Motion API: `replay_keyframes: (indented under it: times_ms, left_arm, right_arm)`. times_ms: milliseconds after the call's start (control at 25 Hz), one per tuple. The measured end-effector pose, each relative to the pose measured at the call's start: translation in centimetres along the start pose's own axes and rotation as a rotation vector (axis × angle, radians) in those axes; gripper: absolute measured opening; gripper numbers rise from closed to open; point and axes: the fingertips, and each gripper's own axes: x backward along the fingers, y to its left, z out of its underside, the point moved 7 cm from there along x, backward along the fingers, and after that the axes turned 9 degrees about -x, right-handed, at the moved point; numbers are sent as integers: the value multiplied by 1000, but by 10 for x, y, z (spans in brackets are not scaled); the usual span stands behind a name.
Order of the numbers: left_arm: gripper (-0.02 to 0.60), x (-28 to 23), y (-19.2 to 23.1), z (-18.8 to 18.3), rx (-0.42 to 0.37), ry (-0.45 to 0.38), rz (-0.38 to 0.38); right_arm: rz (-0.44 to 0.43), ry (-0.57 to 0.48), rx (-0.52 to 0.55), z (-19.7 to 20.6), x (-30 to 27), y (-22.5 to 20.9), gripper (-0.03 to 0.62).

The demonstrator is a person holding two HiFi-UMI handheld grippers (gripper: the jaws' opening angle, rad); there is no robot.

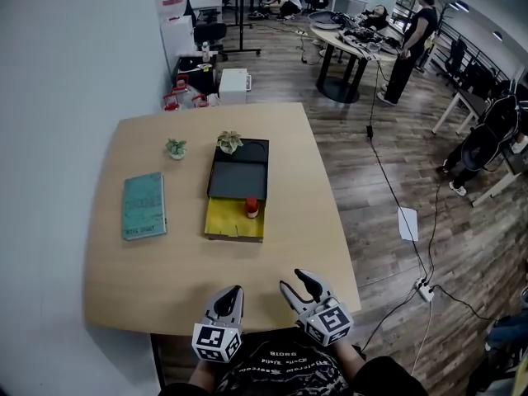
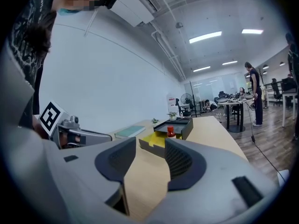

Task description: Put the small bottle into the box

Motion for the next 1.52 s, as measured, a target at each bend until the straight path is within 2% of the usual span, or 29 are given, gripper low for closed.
replay_keyframes:
  times_ms: [160, 240, 280, 320, 440, 560, 800, 1000, 1520]
  left_arm:
    - [3, -2, 1, -1, -9, -2, 5]
    - [3, -3, 0, -2, -10, -6, 10]
    - [4, -4, 1, -2, -9, -8, 9]
    - [3, -4, 2, -3, -8, -11, 7]
    - [5, -7, 6, -5, -4, -17, -4]
    - [3, -8, 7, -7, 1, -21, -7]
    - [3, -11, 7, -8, 6, -21, -11]
    - [3, -16, 10, -6, 14, -17, -6]
    - [3, -20, 11, -6, 13, -11, -36]
  right_arm:
    - [-47, 14, 12, -1, -6, 2, 175]
    - [-51, 10, 22, -2, -7, 4, 129]
    - [-53, 9, 25, -3, -7, 4, 126]
    - [-61, 12, 26, -4, -9, 4, 91]
    - [-90, 28, 29, -6, -14, 4, 70]
    - [-79, 8, 20, -10, -13, 0, 4]
    - [-41, 15, 18, -5, -14, -7, 3]
    - [-59, 86, 54, 7, -24, -4, 3]
    - [-47, 83, 63, 7, -29, -10, 2]
